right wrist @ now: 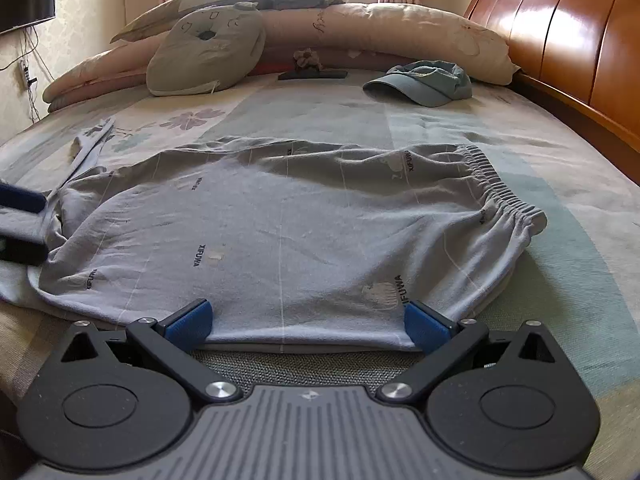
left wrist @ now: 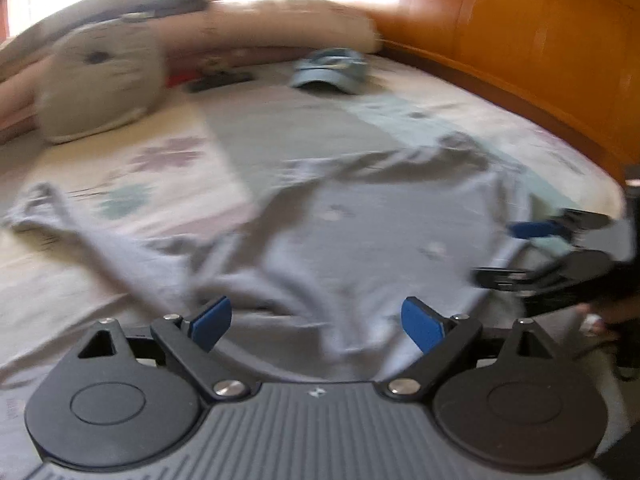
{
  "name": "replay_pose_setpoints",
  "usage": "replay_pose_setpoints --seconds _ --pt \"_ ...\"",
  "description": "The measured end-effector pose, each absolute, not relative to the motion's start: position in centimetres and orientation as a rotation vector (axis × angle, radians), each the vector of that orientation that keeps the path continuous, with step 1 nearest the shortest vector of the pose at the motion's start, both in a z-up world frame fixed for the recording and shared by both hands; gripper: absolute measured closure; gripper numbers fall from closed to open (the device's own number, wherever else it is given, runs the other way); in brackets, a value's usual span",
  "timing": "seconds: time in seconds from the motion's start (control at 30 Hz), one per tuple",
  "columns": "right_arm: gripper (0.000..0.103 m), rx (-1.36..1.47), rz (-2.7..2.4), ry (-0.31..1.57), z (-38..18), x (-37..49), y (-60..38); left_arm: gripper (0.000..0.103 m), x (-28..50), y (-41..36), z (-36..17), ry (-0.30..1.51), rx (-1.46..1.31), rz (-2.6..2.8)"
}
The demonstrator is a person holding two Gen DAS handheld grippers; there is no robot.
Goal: Fold clothes
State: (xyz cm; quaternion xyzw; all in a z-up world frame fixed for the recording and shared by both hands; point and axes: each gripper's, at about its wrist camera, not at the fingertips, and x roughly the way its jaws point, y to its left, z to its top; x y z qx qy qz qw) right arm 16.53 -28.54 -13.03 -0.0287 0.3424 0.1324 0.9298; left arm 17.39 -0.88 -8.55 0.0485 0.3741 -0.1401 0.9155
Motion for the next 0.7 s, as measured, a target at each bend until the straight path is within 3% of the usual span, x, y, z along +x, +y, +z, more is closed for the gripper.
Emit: replay_pose_setpoints --seconds 0.33,0.6,0.7 --pt "0.004 -0.014 0.447 0.704 -8.4 18.9 -24.8 0.011 18.0 8.2 -9.9 0.865 0.078 -0.024" --pt "0.039 -0.063 0.708 0.704 -5.1 23.9 -14.4 0.010 16.4 12.6 -10.2 0.878 0.035 0.011" --pt "0.045 -0.063 0.791 0.735 -5.2 25.9 -10.2 0.010 15.7 13.7 -10.2 0.868 0.015 0.021"
